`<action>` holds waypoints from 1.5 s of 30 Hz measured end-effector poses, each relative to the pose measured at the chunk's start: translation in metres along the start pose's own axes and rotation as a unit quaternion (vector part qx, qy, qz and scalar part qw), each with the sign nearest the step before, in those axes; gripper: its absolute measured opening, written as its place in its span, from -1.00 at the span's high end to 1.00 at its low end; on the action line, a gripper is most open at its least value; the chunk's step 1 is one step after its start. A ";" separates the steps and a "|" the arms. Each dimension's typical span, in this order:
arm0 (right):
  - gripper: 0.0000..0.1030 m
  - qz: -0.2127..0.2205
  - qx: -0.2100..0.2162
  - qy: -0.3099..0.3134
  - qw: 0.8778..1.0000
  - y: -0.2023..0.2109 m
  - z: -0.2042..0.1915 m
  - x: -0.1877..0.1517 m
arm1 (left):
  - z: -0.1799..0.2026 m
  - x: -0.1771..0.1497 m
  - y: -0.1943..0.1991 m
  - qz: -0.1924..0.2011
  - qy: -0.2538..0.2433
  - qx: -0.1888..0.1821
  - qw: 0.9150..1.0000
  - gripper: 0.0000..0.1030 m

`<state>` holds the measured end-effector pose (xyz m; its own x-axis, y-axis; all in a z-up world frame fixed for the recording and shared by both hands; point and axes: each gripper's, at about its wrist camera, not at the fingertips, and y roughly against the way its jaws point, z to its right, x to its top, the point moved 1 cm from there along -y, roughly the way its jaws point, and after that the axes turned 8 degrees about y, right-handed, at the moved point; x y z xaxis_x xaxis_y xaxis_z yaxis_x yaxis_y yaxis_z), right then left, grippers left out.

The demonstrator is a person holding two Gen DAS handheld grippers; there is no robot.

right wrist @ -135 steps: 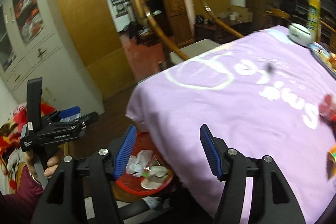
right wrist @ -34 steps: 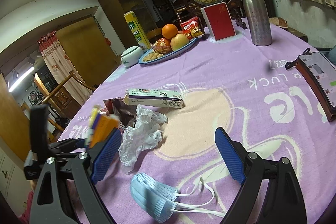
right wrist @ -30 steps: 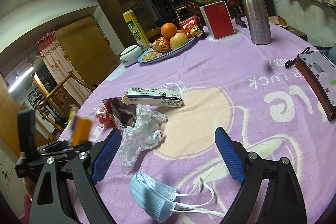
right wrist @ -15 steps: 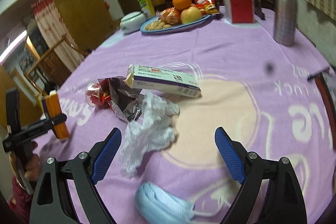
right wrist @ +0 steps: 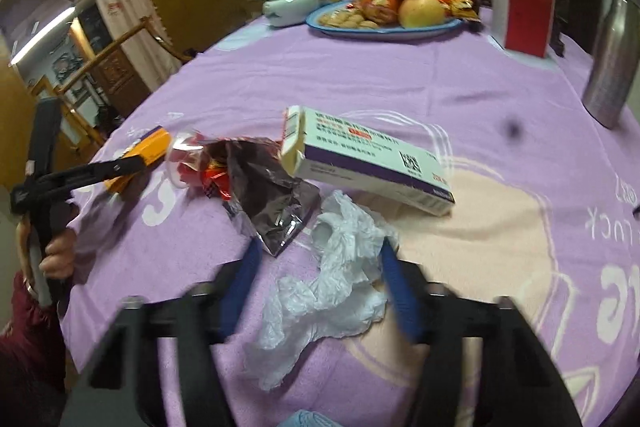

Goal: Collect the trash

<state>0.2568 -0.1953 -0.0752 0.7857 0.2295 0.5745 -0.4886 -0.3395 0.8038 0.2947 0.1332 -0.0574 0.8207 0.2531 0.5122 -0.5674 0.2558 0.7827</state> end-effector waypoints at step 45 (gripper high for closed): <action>0.59 0.018 0.006 -0.148 0.989 -0.008 0.076 0.004 | -0.021 0.012 0.022 0.062 0.042 0.018 0.997 -0.04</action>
<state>0.2926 -0.2612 -0.0912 0.8456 -0.0600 0.5304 -0.5148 -0.3544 0.7806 0.2905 0.1611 -0.0413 0.7353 0.3582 0.5754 -0.6598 0.1840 0.7286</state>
